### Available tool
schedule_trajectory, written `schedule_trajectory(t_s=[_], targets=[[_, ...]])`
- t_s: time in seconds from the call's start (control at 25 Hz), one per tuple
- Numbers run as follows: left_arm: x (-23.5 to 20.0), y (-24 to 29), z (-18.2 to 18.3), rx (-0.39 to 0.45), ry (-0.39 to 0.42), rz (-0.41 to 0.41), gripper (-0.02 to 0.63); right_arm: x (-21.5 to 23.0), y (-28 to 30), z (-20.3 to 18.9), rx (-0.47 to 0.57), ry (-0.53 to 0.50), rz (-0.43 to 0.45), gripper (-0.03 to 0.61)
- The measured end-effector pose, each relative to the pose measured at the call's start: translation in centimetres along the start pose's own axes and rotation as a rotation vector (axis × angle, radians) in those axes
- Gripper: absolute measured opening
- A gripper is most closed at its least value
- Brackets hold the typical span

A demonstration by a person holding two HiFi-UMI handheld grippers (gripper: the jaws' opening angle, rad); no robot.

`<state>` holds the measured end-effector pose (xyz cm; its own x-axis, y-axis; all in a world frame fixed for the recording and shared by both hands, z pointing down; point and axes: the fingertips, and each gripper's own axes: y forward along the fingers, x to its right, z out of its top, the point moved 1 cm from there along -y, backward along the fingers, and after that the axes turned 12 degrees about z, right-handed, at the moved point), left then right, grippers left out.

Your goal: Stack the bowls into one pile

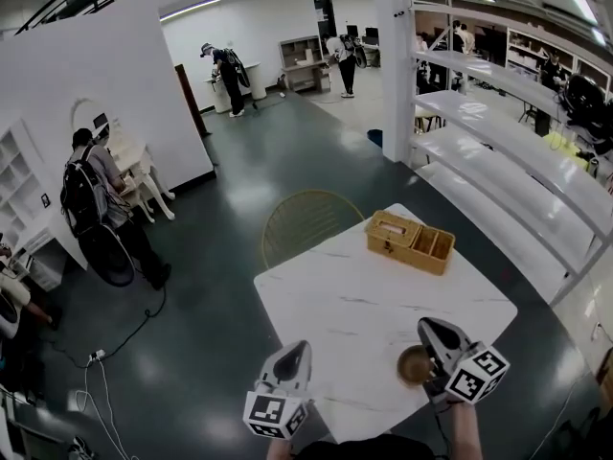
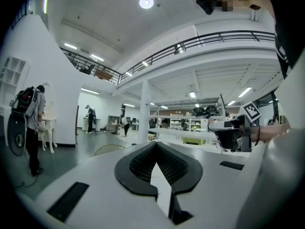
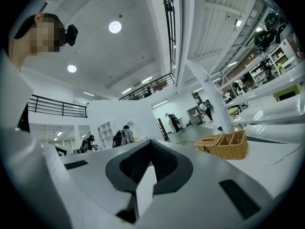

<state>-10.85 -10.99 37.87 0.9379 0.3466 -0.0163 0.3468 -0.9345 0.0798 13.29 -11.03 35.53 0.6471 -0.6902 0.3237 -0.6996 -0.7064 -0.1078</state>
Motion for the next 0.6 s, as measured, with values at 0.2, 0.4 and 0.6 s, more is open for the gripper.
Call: schedule_trajectory(t_s=[0.2, 0.4, 0.6], targets=[[-0.8, -0.3, 0.5, 0.022, 0.005, 0.035, 0.015, -0.2, 0.1, 0.0, 0.009, -0.040, -0.012, 0.014], [-1.5, -0.7, 0.7, 0.027, 0.012, 0.065, 0.014, -0.2, 0.0, -0.3, 0.004, -0.065, -0.034, 0.014], [-1.8, -0.7, 0.2, 0.023, 0.013, 0.079, 0.015, 0.2, -0.3, -0.5, -0.003, -0.096, -0.058, 0.014]])
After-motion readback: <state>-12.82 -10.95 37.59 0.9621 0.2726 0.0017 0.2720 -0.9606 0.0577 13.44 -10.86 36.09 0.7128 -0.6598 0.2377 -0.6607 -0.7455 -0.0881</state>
